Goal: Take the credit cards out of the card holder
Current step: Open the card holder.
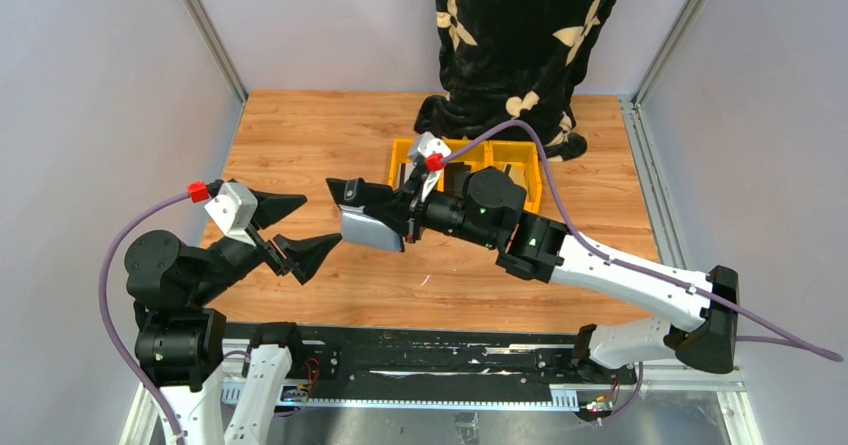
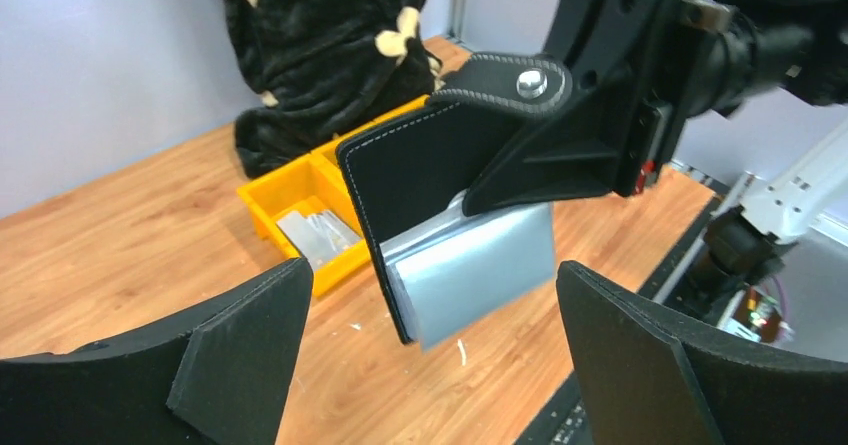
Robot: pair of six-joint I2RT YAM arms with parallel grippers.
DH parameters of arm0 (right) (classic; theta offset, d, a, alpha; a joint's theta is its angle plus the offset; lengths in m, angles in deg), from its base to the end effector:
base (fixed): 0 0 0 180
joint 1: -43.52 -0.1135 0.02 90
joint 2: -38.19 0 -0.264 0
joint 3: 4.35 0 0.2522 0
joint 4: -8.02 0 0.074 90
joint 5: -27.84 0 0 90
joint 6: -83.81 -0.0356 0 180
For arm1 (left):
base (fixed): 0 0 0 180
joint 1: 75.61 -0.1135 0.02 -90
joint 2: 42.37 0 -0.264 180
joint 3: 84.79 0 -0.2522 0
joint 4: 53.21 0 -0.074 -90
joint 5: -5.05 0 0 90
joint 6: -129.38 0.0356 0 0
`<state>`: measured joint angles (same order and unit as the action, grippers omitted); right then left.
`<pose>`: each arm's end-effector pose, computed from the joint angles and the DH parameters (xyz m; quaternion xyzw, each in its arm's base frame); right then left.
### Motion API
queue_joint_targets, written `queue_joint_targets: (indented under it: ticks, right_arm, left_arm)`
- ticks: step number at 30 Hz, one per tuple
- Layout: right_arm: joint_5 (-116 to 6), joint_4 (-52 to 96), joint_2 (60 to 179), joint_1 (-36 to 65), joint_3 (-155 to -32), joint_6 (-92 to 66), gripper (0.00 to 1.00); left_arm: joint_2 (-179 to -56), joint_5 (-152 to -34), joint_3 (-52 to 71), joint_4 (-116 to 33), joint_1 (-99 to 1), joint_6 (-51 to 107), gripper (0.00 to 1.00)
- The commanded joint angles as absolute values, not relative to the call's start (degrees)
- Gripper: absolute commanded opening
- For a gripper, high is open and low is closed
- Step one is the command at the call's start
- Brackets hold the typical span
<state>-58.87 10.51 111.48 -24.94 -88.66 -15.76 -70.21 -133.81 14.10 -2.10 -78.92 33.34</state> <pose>0.1082 0.2798 0.4308 -0.3396 0.5573 0.4914 0.5767 0.0362 -0.0248 0.4426 0.2454 0.6537 -0.3024 0.6488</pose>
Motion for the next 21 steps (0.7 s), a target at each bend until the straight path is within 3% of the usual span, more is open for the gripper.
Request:
queue_joint_targets:
  ticks: [1, 5, 7, 12, 21]
  right_arm:
    - [-35.68, 4.14, 109.25, -20.69, -86.23, -28.32, 0.00]
    - [-29.89, 4.06, 109.69, -18.78, -86.31, -32.08, 0.00]
    - [-25.74, 2.17, 110.32, -18.29, -86.44, -34.32, 0.00]
    - [-21.45, 0.01, 112.18, -18.22, -87.71, -37.28, 0.00]
    - [-19.97, -2.68, 115.82, -18.18, -90.30, -40.41, 0.00]
  left_arm:
    - [-70.49, -140.13, 15.20, -2.71, -79.19, 28.67, 1.00]
    - [-71.81, -148.59, 17.51, -9.45, -79.21, 18.45, 0.98]
    - [-72.26, -149.98, 19.12, -12.84, -79.18, 14.62, 0.92]
    - [-72.62, -151.22, 20.72, -14.01, -79.18, 12.99, 0.61]
    - [-71.09, -150.35, 24.07, -19.01, -79.16, 5.71, 0.19]
